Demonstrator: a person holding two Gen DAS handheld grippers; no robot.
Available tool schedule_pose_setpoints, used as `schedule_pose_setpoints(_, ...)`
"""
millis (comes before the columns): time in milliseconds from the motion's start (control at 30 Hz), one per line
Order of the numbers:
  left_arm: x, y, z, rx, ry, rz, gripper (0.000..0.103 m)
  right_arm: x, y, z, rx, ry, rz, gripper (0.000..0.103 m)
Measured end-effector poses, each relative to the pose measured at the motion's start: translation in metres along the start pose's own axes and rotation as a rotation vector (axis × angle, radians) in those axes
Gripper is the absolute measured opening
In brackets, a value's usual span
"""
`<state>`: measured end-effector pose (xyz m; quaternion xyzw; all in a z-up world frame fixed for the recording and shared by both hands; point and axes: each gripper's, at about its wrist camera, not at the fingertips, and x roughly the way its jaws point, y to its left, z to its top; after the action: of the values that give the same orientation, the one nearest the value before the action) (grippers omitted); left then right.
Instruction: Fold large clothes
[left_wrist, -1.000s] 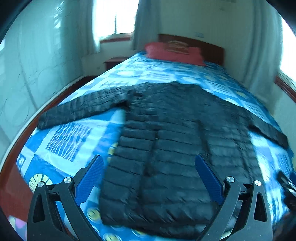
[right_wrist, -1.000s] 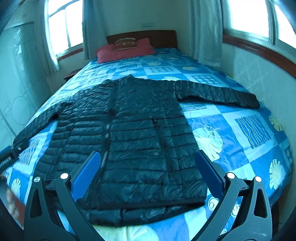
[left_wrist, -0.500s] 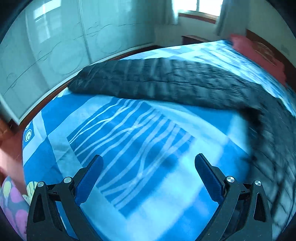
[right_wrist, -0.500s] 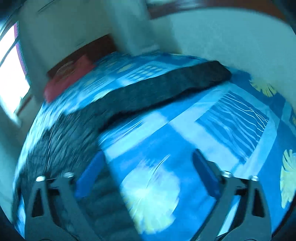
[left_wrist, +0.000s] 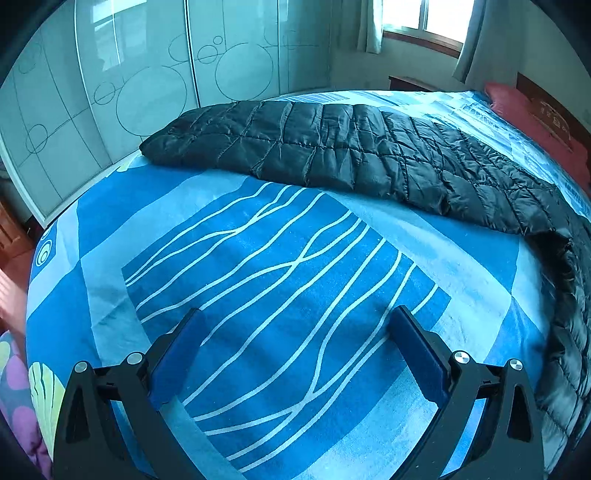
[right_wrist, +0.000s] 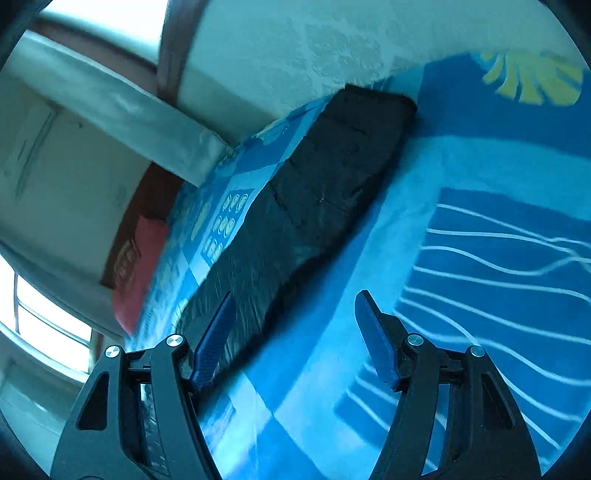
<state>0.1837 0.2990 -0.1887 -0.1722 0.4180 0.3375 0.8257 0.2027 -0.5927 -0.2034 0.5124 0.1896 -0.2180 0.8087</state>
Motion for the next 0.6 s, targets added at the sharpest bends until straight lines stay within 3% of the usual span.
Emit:
schedule_pose_setpoints(200,0.002,-0.001,0.0,0.006,-0.002,0.008,0.099,0.035,0.0,0.021,0.015,-0.059,-0.013,0.068)
schedule_pose_setpoints(433,0.002,-0.001,0.0,0.008,-0.006,0.011,0.099,0.044,0.006,0.028,0.011,-0.171,-0.057,0.072)
schedule_pose_setpoints(467,0.003,-0.001,0.0,0.009,-0.007,0.011,0.099,0.045,0.007,0.028,0.009,-0.187,-0.073,0.066)
schedule_pose_setpoints(500,0.003,-0.001,0.0,0.009,-0.007,0.012,0.099,0.045,0.007,0.026,0.005,-0.188,-0.075,0.047)
schedule_pose_setpoints(533,0.002,-0.001,-0.001,0.01,-0.007,0.013,0.099,0.048,0.007,0.027,0.003,-0.173,-0.074,0.036)
schedule_pose_setpoints(567,0.003,-0.001,-0.001,0.01,-0.007,0.014,0.099,0.051,0.007,0.027,0.002,-0.16,-0.081,0.015)
schedule_pose_setpoints(600,0.003,-0.001,0.0,0.01,-0.008,0.014,0.099,0.052,0.008,0.026,-0.002,-0.155,-0.079,0.008)
